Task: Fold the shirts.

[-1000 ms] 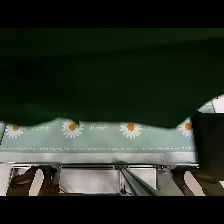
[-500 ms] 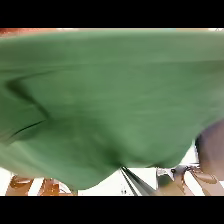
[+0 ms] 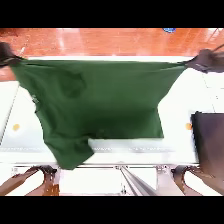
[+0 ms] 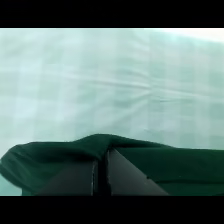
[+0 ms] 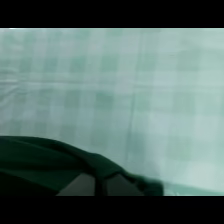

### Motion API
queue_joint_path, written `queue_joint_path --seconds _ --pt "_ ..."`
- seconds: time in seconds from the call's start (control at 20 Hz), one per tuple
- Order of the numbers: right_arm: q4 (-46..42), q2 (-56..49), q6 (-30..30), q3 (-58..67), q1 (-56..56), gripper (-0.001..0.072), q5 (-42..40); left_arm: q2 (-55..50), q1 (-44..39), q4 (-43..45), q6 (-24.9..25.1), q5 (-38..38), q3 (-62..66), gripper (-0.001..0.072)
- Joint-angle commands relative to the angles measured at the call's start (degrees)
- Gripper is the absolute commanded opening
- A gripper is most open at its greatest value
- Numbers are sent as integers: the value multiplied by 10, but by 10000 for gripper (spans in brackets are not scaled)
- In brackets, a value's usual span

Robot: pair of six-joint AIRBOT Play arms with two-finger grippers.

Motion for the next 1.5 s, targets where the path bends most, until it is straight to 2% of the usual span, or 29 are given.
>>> queue_joint_path --seconds 0.0,0.2,0.3,0.4,0.45,0.6,0.7,0.8,1.05,1.1,1.15,1.2,1.35,1.45 --pt "83 -126 -57 -9 0 21 -121 -148 -22 -71 17 125 -4 27" --pt "106 -256 -51 72 0 21 -146 -247 -55 -108 14 214 -2 26" --pt "106 -307 -25 120 0 21 -136 -279 -63 -109 3 221 -2 26" --pt "105 -342 -11 160 -2 21 -101 -294 -63 -111 -24 204 -2 26" --pt "102 -349 -19 173 -6 21 -64 -294 -56 -128 -14 190 -2 26" --pt "85 -349 -35 195 -33 21 62 -291 -21 -151 83 63 36 26" --pt "57 -349 -42 193 -44 21 124 -291 3 -149 115 -24 46 27" --pt "18 -349 -42 167 -38 21 138 -295 12 -130 115 -59 32 26" --pt "2 -349 -42 60 0 22 62 -298 -7 -120 109 7 -49 34" --pt "2 -349 -39 51 7 94 48 -300 -10 -120 95 8 -53 122" --pt "-2 -349 -28 50 12 344 45 -300 -10 -120 73 3 -52 376" --pt "-2 -346 -26 51 11 411 51 -300 -5 -116 59 -22 -42 508" --pt "-17 -308 -18 64 -24 412 103 -290 35 -105 63 -136 8 507" --pt "-73 -263 1 54 -60 412 130 -254 82 -105 72 -175 -2 507"
